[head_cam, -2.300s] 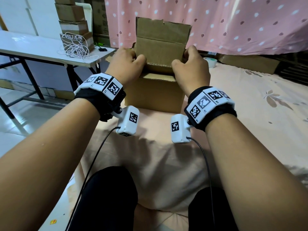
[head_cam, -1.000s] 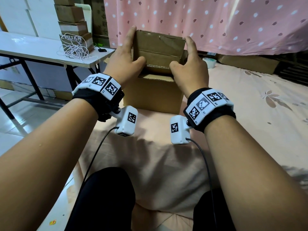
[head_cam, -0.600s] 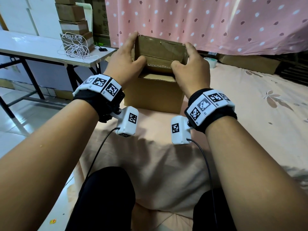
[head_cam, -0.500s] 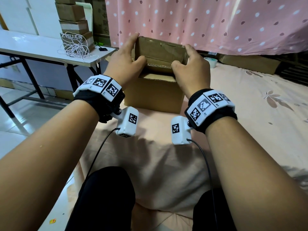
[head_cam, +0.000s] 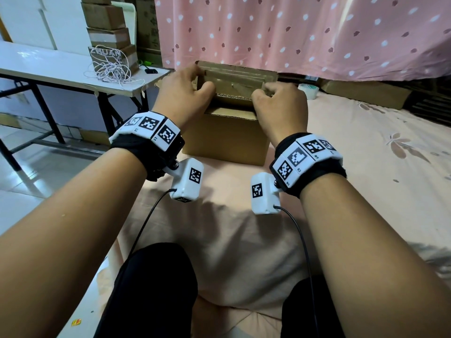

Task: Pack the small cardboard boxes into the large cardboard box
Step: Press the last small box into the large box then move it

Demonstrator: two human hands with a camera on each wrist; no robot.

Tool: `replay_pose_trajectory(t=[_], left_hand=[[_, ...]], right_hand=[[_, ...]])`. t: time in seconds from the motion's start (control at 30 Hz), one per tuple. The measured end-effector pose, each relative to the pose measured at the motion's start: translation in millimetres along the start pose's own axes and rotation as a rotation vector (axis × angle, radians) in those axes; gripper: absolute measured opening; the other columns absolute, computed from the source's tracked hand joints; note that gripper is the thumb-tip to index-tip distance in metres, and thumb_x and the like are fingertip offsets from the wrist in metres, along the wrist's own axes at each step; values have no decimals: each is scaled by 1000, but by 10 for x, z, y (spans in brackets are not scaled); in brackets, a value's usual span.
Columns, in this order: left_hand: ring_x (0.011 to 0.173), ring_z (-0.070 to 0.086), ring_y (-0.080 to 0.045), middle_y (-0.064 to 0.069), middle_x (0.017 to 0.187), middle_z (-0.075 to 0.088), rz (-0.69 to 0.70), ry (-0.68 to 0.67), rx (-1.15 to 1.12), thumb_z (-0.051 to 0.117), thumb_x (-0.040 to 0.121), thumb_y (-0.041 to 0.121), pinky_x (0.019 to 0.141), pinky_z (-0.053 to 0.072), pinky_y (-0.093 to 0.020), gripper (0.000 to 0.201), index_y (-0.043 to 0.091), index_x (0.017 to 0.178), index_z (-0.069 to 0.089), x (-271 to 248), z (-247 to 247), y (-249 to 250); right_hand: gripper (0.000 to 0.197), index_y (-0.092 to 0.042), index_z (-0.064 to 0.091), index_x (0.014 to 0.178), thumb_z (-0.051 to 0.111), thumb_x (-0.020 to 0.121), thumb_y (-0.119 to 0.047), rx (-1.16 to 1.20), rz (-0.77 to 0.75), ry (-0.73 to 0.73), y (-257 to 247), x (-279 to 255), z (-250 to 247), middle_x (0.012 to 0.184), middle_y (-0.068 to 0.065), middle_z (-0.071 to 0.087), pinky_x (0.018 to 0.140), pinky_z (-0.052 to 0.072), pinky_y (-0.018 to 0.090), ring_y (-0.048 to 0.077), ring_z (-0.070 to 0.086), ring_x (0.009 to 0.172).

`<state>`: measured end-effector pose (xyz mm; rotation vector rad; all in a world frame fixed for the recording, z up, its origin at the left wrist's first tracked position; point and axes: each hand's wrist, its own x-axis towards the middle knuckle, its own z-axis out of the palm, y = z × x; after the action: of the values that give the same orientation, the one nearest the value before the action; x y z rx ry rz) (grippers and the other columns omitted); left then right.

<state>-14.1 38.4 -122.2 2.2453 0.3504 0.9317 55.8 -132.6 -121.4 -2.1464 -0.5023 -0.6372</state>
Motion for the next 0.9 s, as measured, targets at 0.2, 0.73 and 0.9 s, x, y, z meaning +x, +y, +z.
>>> replay_pose_trajectory(t=[0.2, 0.73, 0.9], left_hand=[[92, 68, -25, -9, 95, 73, -23, 7, 32, 49, 86, 38, 85, 59, -40, 38, 13, 100, 73, 9, 10, 11], [120, 55, -22, -9, 133, 60, 211, 149, 226, 50, 98, 40, 99, 39, -28, 43, 10, 123, 67, 107, -62, 163], [150, 27, -26, -13, 161, 28, 117, 328, 10, 57, 86, 69, 123, 27, -38, 92, 15, 156, 32, 150, -84, 21]], right_hand=[[27, -9, 42, 57, 48, 80, -22, -59, -2, -41, -47, -24, -26, 48, 5, 28, 44, 19, 33, 20, 25, 48], [51, -8, 64, 129, 46, 92, -37, 11, -162, 9, -21, 32, -55, 136, 12, 61, 114, 33, 36, 31, 46, 135], [96, -10, 24, 159, 65, 84, -54, 114, -164, 226, 253, -11, -282, 165, 13, 24, 126, 14, 37, 28, 17, 154]])
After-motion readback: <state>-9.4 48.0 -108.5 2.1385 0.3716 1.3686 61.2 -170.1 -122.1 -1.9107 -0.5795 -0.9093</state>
